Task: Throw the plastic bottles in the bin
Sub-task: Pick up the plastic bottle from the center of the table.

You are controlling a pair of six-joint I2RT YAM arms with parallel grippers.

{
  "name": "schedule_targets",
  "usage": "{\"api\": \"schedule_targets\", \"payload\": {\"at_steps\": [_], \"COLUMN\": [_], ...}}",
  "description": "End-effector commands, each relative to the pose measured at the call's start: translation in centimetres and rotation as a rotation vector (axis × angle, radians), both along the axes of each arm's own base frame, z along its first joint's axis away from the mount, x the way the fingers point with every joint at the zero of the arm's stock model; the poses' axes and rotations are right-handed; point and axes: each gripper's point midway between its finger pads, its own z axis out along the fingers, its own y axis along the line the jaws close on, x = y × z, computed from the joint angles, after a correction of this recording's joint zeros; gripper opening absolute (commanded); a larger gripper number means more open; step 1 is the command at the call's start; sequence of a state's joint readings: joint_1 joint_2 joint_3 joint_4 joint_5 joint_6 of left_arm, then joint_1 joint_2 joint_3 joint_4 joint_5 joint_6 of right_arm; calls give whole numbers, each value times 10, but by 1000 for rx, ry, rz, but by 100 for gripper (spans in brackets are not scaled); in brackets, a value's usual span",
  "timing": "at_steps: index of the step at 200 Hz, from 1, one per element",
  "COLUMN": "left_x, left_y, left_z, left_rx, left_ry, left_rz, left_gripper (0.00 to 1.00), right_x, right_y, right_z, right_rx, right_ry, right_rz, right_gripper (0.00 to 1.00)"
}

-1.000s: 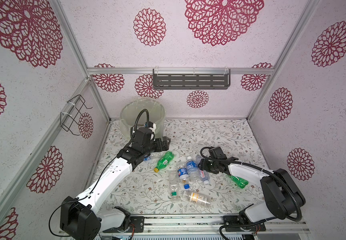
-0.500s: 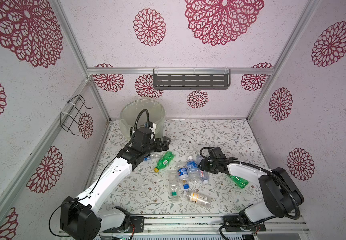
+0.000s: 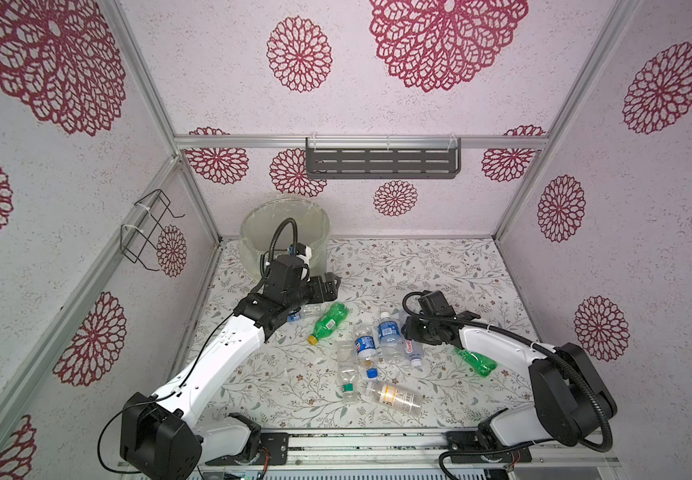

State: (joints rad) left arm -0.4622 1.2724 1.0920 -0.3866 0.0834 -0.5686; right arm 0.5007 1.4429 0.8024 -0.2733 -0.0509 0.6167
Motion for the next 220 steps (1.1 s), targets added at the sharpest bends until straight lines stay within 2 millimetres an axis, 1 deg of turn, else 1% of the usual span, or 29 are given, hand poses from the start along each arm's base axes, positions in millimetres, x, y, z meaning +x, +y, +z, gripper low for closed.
{"api": "schedule_targets", "payload": {"at_steps": [1,35,97,121,164,220], "left_x": [1,1,2,1,-1,-5], "left_y": [-1,-1,0,1,4,9], "left_z": [-2,-1,0,1,-2,-4], "left_rx": [9,11,11,11,16,24], "left_ry": [-1,-5,-6,-6,-3,-4], "left_rz": [1,5,9,13,19,34], "left_gripper": [97,97,97,97,97,97], "right_x": [7,11,20,23,29,37], "right_y": [0,-1,2,4,9,21], "right_z": [25,39,72,81,98,126], "right_rx": [-7,-6,17,30,55,126], "right_ry": [-65,-91,-167,-188,-226,-299], "right_rz": [7,7,10,9,18,38], "right_gripper": [54,54,53,53,53,52]}}
